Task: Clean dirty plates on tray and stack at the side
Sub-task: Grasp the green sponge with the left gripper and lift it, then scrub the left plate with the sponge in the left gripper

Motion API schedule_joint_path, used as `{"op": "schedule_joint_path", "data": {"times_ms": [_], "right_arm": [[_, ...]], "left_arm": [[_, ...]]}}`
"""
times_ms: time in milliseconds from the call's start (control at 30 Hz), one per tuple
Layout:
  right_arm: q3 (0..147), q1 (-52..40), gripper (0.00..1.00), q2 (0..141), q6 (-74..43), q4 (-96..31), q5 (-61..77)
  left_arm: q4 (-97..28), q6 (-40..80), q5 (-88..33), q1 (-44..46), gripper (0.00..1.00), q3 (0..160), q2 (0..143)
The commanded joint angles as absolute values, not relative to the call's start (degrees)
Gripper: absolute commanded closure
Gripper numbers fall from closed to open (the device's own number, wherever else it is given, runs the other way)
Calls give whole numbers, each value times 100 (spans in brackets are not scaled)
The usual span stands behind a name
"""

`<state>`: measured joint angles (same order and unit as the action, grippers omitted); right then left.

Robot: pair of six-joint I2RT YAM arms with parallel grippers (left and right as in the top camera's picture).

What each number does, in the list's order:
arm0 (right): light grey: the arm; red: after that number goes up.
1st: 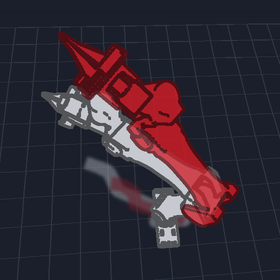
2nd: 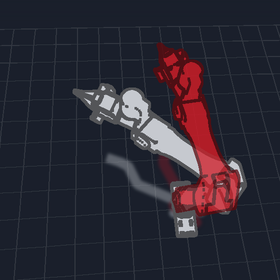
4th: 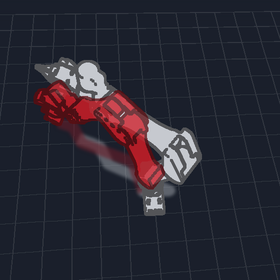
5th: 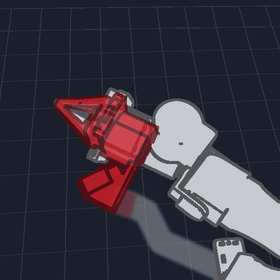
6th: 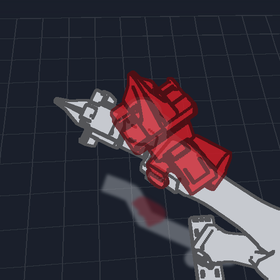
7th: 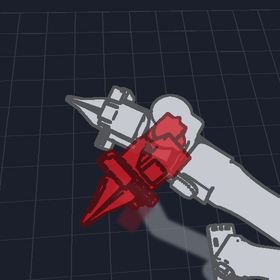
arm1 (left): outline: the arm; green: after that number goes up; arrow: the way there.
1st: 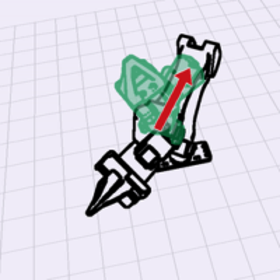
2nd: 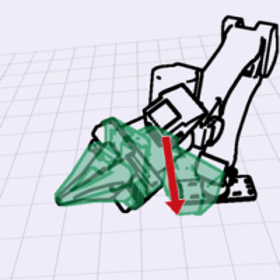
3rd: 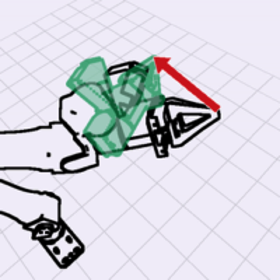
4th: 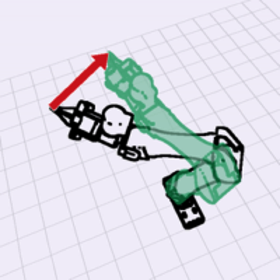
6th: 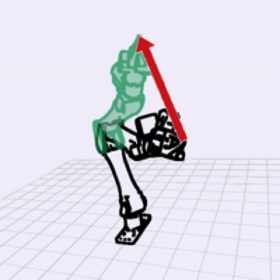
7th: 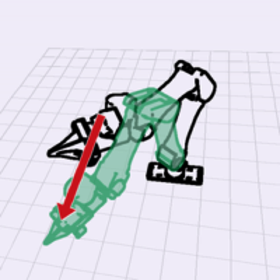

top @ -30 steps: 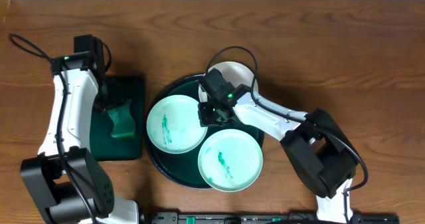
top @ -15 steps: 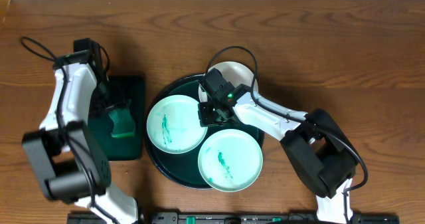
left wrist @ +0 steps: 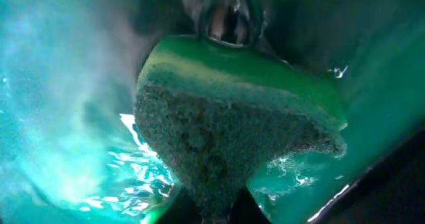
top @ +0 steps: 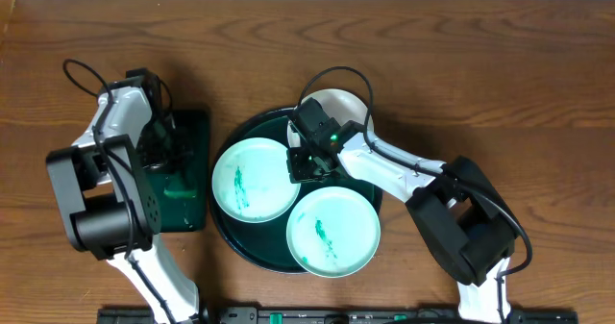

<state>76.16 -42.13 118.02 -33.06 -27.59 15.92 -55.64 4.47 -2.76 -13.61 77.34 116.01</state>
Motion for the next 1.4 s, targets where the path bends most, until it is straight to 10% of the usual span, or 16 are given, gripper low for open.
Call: {"op": "schedule_joint_path", "data": {"times_ms": [0, 567, 1367], "right_arm": [[7620, -4219, 99, 11992, -3164, -2812, 1614], [7620, -4219, 99, 11992, -3166, -2805, 1660], [7620, -4167, 99, 11992, -3168, -2803, 1702]], "left_arm": [[-5457, 451, -113, -1406, 93, 7620, 11981], [-5927, 495, -847, -849, 93, 7629, 9273], [-3948, 1826, -1479, 467, 93, 5406, 10348]]}}
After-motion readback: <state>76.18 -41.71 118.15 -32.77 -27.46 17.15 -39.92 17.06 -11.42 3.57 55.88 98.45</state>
